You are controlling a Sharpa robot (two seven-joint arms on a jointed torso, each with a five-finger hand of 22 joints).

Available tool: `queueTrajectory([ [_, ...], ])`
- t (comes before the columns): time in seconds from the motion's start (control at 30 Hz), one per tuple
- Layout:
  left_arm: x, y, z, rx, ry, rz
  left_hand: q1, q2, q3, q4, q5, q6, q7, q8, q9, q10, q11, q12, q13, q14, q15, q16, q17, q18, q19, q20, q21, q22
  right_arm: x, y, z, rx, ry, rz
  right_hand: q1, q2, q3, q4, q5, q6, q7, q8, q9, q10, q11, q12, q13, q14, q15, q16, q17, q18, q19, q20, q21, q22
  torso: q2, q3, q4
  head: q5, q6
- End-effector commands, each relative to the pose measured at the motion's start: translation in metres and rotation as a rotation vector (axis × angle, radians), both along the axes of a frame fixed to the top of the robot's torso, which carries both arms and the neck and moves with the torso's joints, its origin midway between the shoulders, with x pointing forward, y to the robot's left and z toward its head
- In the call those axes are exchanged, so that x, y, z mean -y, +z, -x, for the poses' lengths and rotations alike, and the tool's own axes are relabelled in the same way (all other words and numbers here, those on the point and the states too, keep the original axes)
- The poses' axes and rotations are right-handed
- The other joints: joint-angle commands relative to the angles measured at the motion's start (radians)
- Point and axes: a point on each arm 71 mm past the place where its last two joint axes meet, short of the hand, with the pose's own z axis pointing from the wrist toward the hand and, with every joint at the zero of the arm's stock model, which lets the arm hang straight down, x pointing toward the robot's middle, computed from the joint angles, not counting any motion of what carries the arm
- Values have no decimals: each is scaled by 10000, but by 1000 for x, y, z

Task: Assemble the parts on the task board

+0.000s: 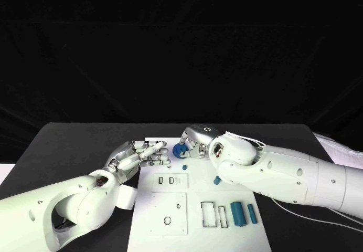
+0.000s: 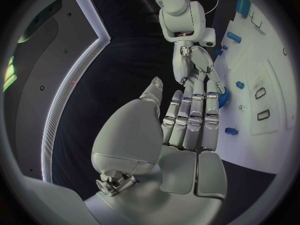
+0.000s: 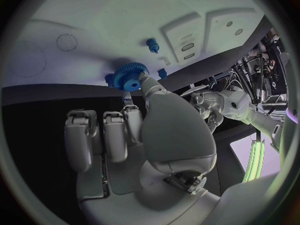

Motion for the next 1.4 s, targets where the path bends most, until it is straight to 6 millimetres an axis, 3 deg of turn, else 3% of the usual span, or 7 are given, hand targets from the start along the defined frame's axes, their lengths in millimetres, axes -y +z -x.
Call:
queueTrajectory([
  [0.03,3,1,1,29,-191,116,56,61,-6,-77,-31,-16,25,-48,-7,-24,4,-66,-16,29,22,-66,10,200,59,0,-39,-15,-1,-4,-2,-42,-138,468,-123,-102,-60,76,74,184,-124,-112,67,-139,13,-144,324,736,67,-57,1207,-115,104,5,3,1250,0,-3,-5,16,2],
  [0.3,4,1,1,13,-222,121,58,66,-5,-85,-31,-17,34,-51,-7,-26,8,-70,-17,22,24,-74,12,198,57,2,-47,-16,-4,-8,-4,-93,-222,616,-426,-514,-460,237,185,-409,48,-348,-88,-494,174,-801,-142,732,206,-73,1204,-91,23,132,-49,1146,0,-5,3,20,-47],
  [0.53,5,1,2,-14,-255,119,57,72,-7,-98,-32,-26,47,-61,-9,-36,18,-80,-20,10,31,-90,17,195,54,4,-63,-19,-4,-9,-5,-135,-277,720,-565,-692,-1012,574,192,-989,188,-329,-117,-669,308,-1081,-332,734,328,-69,1237,-76,-27,256,-85,1086,2,-7,5,21,-70],
  [0.97,3,1,1,-35,-220,90,55,77,-7,-102,-32,-31,51,-65,-10,-41,22,-84,-21,5,34,-96,19,194,52,6,-70,-20,0,-9,-4,-205,-321,563,-525,-489,-1228,850,412,-862,153,-237,-61,-617,288,-974,-246,744,324,-50,1286,-85,10,276,-67,1140,2,2,-6,51,-63],
  [1.2,2,1,1,-48,-190,67,50,83,-13,-117,-33,-50,66,-82,-13,-58,34,-99,-25,-9,43,-116,27,192,47,11,-93,-23,8,-15,-6,-1152,-503,112,-1346,-66,-1615,1608,931,-916,180,-295,-77,-547,313,-849,-145,760,337,-16,1358,-99,50,278,-44,1199,2,3,-27,72,-48],
  [1.4,2,1,1,-69,-171,47,50,84,-15,-130,-32,-65,76,-94,-15,-69,41,-108,-28,-12,47,-125,33,191,48,13,-105,-24,11,-17,-10,-1548,-650,-108,-1615,27,-1943,1579,1362,-1176,260,-330,-108,-537,384,-782,-84,779,401,32,1453,-106,73,328,-30,1236,1,11,-8,48,-50],
])
